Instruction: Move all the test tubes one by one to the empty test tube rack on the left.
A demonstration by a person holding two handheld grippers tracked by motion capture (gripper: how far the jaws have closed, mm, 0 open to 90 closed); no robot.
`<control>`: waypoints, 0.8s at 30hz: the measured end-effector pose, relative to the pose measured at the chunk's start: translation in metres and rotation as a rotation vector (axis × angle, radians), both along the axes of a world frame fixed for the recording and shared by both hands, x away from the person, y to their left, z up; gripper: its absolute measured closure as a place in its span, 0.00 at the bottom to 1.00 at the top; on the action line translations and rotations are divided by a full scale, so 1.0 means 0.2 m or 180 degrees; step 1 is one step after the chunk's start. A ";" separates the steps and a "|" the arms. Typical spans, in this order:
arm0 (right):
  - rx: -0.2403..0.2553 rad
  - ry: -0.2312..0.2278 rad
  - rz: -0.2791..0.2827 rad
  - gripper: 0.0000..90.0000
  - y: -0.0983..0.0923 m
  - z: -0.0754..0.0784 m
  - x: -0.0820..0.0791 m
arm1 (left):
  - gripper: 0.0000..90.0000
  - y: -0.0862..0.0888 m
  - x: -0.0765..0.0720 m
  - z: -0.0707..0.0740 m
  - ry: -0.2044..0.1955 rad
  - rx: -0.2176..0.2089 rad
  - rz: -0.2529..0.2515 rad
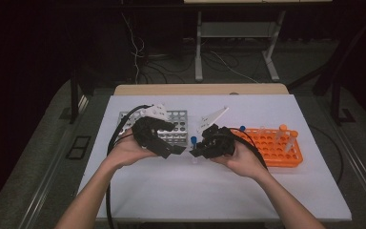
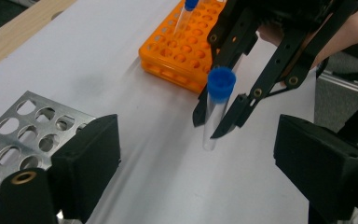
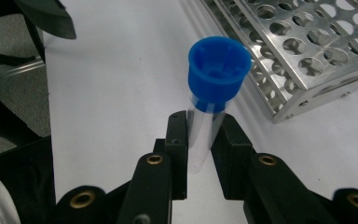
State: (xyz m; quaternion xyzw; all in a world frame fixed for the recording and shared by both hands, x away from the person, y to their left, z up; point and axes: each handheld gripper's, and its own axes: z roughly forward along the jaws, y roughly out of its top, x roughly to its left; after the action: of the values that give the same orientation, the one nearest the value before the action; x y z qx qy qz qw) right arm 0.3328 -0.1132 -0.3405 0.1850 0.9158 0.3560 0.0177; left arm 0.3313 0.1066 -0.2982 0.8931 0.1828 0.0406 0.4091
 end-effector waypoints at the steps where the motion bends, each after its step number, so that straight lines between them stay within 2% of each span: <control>1: 0.0000 0.0000 0.0000 0.85 0.00 0.00 0.00 | 0.15 0.00 0.00 0.00 0.0004 0.0022 -0.0018; 8: -0.0048 -0.0001 0.0090 0.85 0.05 -0.01 0.01 | 0.23 -0.06 0.03 0.02 0.0038 0.0289 -0.0246; 12: -0.0054 -0.0039 0.0132 0.85 0.09 -0.02 0.00 | 0.33 -0.09 0.04 0.03 0.0093 0.0367 -0.0352; 17: -0.0064 -0.0046 0.0168 0.85 0.12 -0.04 0.00 | 0.45 -0.11 0.06 0.03 0.0090 0.0516 -0.0486; 24: -0.0058 -0.0065 0.0195 0.85 0.13 -0.04 -0.01 | 0.60 -0.13 0.07 0.01 0.0134 0.0649 -0.0586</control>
State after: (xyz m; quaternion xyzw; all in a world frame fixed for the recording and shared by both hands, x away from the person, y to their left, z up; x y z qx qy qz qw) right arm 0.3313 -0.0867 -0.3491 0.1531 0.9240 0.3499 0.0178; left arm 0.3455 0.0809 -0.2965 0.9437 0.1035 0.0024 0.3143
